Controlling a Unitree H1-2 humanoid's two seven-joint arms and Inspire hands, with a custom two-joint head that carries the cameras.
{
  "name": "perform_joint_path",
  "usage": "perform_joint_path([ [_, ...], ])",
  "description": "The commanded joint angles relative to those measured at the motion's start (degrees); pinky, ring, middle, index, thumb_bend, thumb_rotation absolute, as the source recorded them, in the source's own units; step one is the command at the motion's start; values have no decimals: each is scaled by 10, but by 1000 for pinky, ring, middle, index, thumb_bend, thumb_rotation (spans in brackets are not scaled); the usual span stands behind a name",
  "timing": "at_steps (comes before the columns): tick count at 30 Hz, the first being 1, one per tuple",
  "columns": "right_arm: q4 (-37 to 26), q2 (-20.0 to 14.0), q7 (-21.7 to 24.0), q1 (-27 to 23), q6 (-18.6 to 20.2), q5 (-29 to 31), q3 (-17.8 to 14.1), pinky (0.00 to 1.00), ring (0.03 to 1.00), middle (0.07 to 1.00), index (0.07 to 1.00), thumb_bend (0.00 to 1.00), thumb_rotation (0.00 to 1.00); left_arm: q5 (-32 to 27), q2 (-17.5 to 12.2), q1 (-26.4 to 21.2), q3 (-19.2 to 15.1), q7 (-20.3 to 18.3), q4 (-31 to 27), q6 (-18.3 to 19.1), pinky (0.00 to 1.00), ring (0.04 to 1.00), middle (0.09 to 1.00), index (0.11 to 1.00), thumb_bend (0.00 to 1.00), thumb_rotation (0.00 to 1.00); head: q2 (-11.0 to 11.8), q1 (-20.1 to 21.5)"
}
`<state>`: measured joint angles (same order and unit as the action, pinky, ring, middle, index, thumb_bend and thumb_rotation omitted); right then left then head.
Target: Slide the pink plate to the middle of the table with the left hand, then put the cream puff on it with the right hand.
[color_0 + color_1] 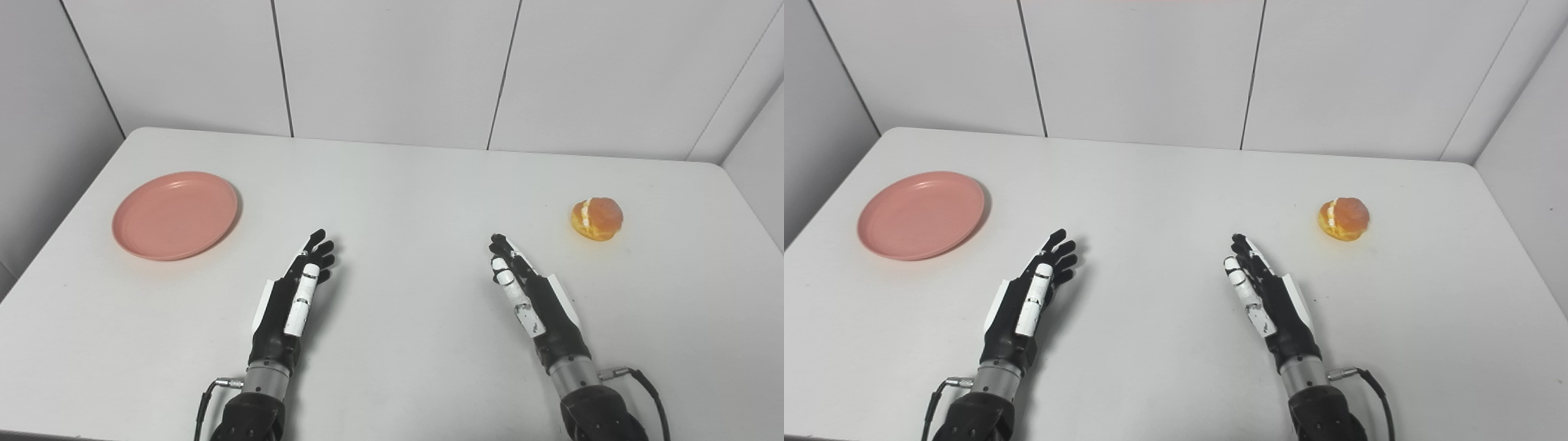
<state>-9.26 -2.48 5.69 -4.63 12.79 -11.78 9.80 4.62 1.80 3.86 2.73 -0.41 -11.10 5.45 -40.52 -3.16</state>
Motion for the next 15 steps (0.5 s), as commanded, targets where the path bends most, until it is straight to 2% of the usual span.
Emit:
perform_joint_path([
  [1, -13, 7, -4, -15, -7, 6, -4, 868, 915, 920, 921, 292, 1000, -4, -8, -1, 0, -4, -9, -17, 891, 888, 900, 889, 489, 1000, 0, 0],
  [6, -15, 10, -6, -13, -9, 7, -5, 865, 911, 916, 917, 233, 1000, -6, -8, 0, 1, -4, -11, -18, 892, 889, 900, 888, 481, 1000, 0, 1],
  [15, -13, 10, -6, -14, -9, 6, -5, 866, 911, 916, 916, 228, 1000, -5, -8, -1, 0, -4, -10, -18, 888, 888, 899, 889, 482, 1000, 3, 1],
])
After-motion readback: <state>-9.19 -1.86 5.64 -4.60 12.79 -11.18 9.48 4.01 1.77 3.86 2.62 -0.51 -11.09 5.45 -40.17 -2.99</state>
